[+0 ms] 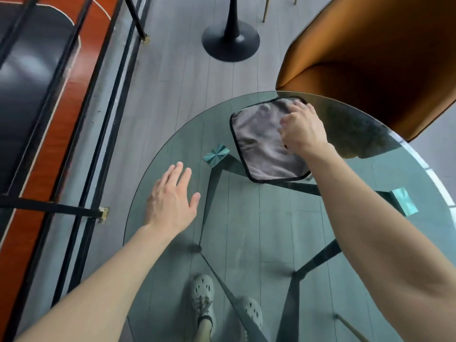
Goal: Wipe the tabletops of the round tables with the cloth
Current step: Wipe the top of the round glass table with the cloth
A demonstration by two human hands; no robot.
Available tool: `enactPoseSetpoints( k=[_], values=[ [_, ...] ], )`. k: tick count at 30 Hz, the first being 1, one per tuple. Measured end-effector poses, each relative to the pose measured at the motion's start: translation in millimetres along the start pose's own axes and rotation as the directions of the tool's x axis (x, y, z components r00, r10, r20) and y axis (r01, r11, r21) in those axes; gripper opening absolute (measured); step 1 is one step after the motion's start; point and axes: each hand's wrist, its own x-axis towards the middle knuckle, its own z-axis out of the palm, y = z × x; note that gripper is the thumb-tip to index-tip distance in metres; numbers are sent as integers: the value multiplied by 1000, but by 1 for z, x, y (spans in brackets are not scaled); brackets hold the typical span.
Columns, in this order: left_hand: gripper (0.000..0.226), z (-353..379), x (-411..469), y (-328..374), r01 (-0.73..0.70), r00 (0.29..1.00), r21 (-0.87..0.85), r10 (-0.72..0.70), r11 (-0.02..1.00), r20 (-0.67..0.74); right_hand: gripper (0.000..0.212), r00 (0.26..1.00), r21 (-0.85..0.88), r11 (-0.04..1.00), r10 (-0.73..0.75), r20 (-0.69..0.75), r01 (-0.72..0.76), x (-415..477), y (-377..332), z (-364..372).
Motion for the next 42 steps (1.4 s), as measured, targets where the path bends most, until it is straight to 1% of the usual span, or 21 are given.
enactPoseSetpoints(
  k=[2, 4, 5, 6, 8, 9, 10, 11, 13, 15, 18, 23, 25, 27, 29, 32, 33, 35, 37, 39, 42],
  values=[
    [70, 6, -1, -2, -2, 1000, 4, 2, 1000, -24, 24, 986, -64, 988, 137, -97, -144, -2, 1, -28],
    [70, 13, -1, -5, -9, 998, 0, 9, 1000, -56, 22, 959, 1, 976, 216, -185, -220, 1, 0, -61],
    [70, 17, -1, -7, -15, 998, -6, 15, 1000, -66, 26, 953, 93, 976, 213, -216, -197, 5, -8, -74],
    [70, 20, -1, -8, -23, 997, -12, 22, 1000, -73, 33, 956, 225, 967, 170, -240, -116, 9, -19, -81],
    [70, 23, -3, -7, -25, 997, -10, 24, 1000, -78, 40, 981, 485, 867, -19, -194, 113, 11, -42, -74],
    [70, 23, -4, -5, -13, 997, -2, 12, 1000, -79, 42, 983, 512, 840, -138, -122, 182, 9, -49, -57],
    [70, 22, -5, -4, -2, 997, 10, 3, 1000, -81, 44, 972, 480, 848, -229, -46, 223, 6, -50, -32],
    [69, 22, -5, -3, -2, 996, 24, 4, 1000, -84, 49, 966, 415, 882, -257, 22, 225, 3, -48, -5],
    [69, 22, -4, -3, -11, 996, 40, 15, 999, -92, 67, 981, 251, 952, -188, 42, 172, -2, -27, 45],
    [68, 23, -4, -3, -22, 994, 40, 26, 999, -108, 85, 995, 170, 983, -84, 63, 72, -4, -7, 72],
    [69, 28, -2, -5, -42, 987, 29, 46, 999, -151, 91, 1000, 127, 992, 2, 19, -5, -12, -21, 79],
    [61, 26, -4, -17, -75, 982, -49, 65, 996, -178, 85, 965, 185, 948, -261, -23, 261, -83, -150, 84],
    [55, 24, -17, -19, 10, 977, -69, -24, 998, -211, 80, 946, 205, 924, -323, -29, 322, -98, -162, 86],
    [51, 23, -33, -16, 93, 961, -55, -104, 994, -258, 77, 928, 211, 904, -368, -55, 371, -97, -131, 90],
    [46, 24, -47, -11, 148, 947, -22, -148, 989, -284, 79, 958, 185, 940, -280, -62, 286, -87, -76, 94],
    [38, 33, -64, -8, 243, 918, -57, -248, 968, -310, 84, 998, 160, 985, 54, 32, -59, -55, 2, 92],
    [38, 36, -69, -7, 250, 913, -71, -260, 966, -316, 85, 988, 165, 975, 143, 64, -151, -40, 13, 88],
    [43, 41, -75, -9, 236, 913, -91, -253, 968, -320, 85, 976, 181, 960, 203, 73, -214, -13, -2, 82],
    [45, 41, -76, -12, 216, 919, -104, -238, 971, -316, 82, 993, 179, 977, 109, 56, -117, 0, -57, 79],
    [46, 39, -76, -15, 206, 925, -103, -228, 973, -305, 77, 995, 169, 982, -93, 25, 87, -6, -126, 80],
    [46, 36, -78, -18, 222, 932, -95, -240, 970, -274, 72, 919, 183, 903, -395, -8, 389, -58, -211, 78]
  ],
)
